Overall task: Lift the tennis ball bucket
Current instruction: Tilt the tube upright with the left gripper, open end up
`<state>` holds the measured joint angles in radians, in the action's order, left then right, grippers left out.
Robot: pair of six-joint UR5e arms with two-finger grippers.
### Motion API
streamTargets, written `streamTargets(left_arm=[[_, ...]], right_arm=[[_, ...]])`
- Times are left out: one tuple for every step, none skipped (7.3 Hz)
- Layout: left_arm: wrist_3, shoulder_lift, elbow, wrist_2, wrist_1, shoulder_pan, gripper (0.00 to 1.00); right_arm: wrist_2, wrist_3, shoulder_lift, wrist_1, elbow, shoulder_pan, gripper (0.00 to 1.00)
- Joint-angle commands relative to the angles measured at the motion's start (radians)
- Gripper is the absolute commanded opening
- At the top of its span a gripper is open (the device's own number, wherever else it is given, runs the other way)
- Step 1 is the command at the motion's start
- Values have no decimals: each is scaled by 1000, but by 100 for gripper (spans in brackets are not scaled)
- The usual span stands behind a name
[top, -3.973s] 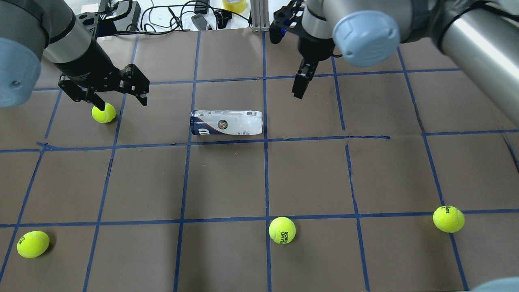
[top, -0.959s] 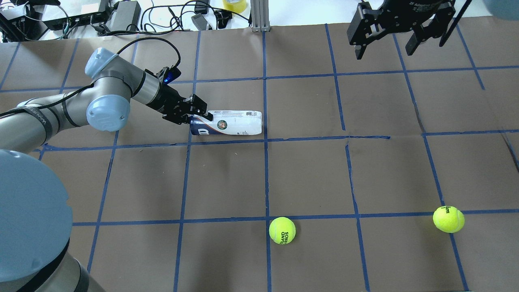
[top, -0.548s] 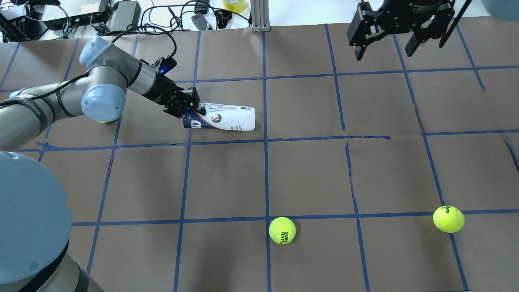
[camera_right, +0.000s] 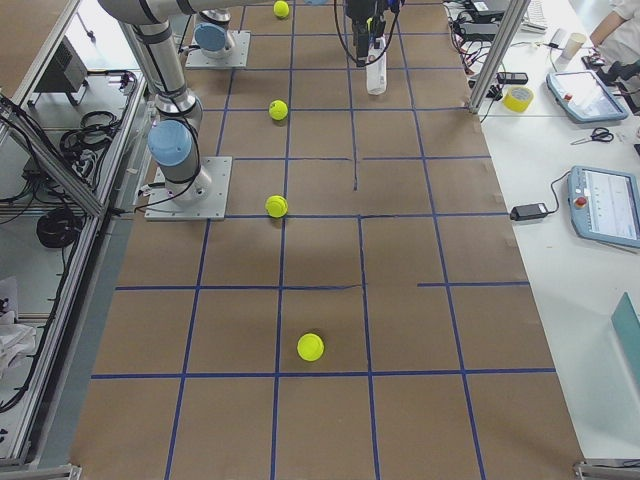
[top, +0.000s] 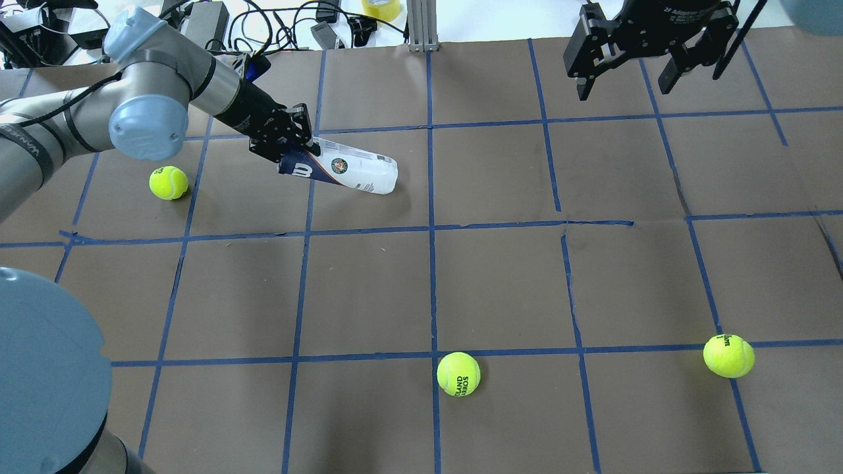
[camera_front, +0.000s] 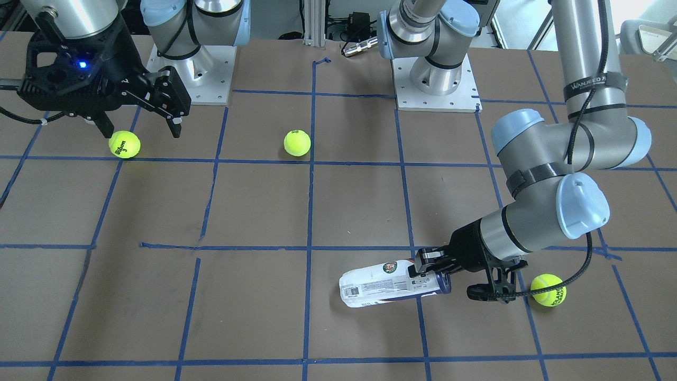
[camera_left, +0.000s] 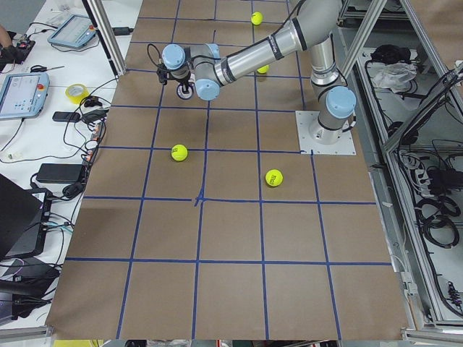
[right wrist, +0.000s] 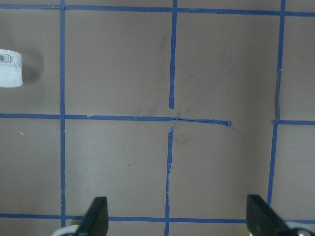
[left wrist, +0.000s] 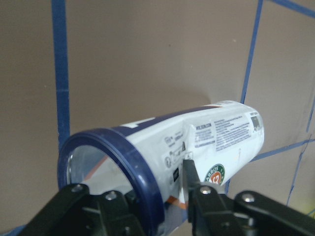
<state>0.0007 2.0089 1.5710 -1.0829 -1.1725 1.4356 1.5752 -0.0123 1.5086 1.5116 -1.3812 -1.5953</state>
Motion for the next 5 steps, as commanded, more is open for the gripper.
streamTargets(left_arm=[[-60, -24, -61, -121, -27, 58, 0], [-64, -29, -77, -182, -27, 84, 0], [-64, -29, -109, -254, -44, 115, 0], [-64, -22, -149, -303, -67, 147, 0], [-64, -15, -176, -346, -87, 170, 0]], right_arm=[[2, 0, -1, -1, -2, 0, 100], [2, 0, -1, -1, -2, 0, 100], [2, 0, -2, -1, -2, 0, 100], [2, 0, -2, -1, -2, 0, 100], [2, 0, -4, -1, -2, 0, 100]])
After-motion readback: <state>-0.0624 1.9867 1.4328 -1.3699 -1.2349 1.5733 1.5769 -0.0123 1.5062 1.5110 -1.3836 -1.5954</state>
